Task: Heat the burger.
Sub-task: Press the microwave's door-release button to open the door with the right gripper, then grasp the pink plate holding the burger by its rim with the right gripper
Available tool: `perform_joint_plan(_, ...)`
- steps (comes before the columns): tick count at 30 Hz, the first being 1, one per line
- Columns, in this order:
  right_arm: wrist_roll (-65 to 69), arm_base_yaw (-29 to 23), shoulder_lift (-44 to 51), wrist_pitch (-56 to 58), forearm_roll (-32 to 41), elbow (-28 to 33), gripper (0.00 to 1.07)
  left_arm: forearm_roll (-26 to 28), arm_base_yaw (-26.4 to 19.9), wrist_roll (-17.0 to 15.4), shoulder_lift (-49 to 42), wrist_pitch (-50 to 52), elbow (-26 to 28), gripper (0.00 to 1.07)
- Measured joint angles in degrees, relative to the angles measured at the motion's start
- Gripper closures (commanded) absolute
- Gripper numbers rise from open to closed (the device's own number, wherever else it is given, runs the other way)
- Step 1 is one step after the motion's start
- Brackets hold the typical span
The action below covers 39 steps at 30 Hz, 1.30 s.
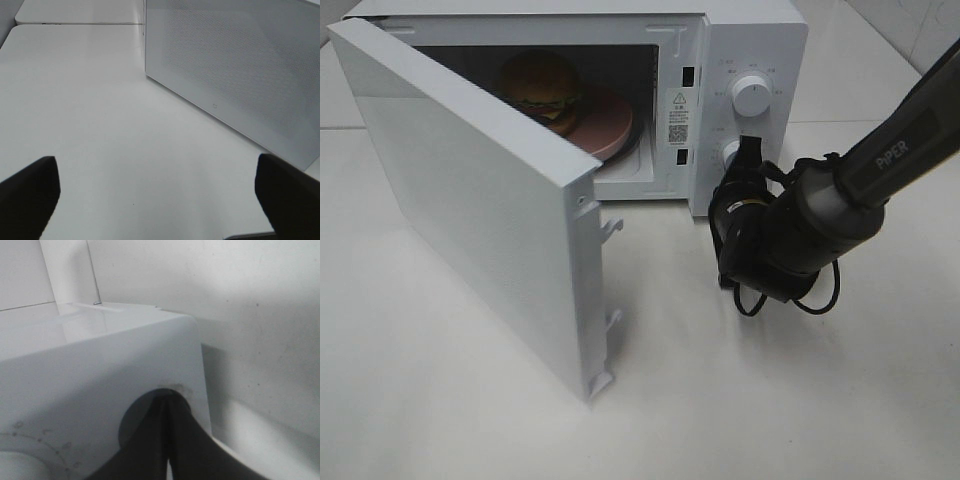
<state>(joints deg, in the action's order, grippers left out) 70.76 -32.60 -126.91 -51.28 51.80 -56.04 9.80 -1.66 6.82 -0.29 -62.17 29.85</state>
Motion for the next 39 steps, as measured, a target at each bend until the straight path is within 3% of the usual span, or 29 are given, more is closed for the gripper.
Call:
perform_joint_plan(9,0.0,0.0,0.34,-0.23,-1.49,0.97,1.07,0.0,0.0,0.0,0.0,0.0,0.0,0.09)
perform_joint_plan(20,-0.11,-1.6,4.7,-1.95,-3.61,6.42,1.07,0.0,0.0,0.0,0.0,0.0,0.0,0.09)
perform_joint_plan(30,-8.08,-2.81,12.61,2.86,-3.95,15.07,1.07,0.0,0.0,0.0,0.0,0.0,0.0,0.09)
perform_joint_plan(35,-16.16,-2.81,22.17,8.54,-4.41,22.17,1.05,0.0,0.0,0.0,0.0,0.0,0.0,0.09)
perform_joint_plan(39,-20.97,-2.81,26.76,13.12,-5.1,24.24,1.05,0.0,0.0,0.0,0.0,0.0,0.0,0.09)
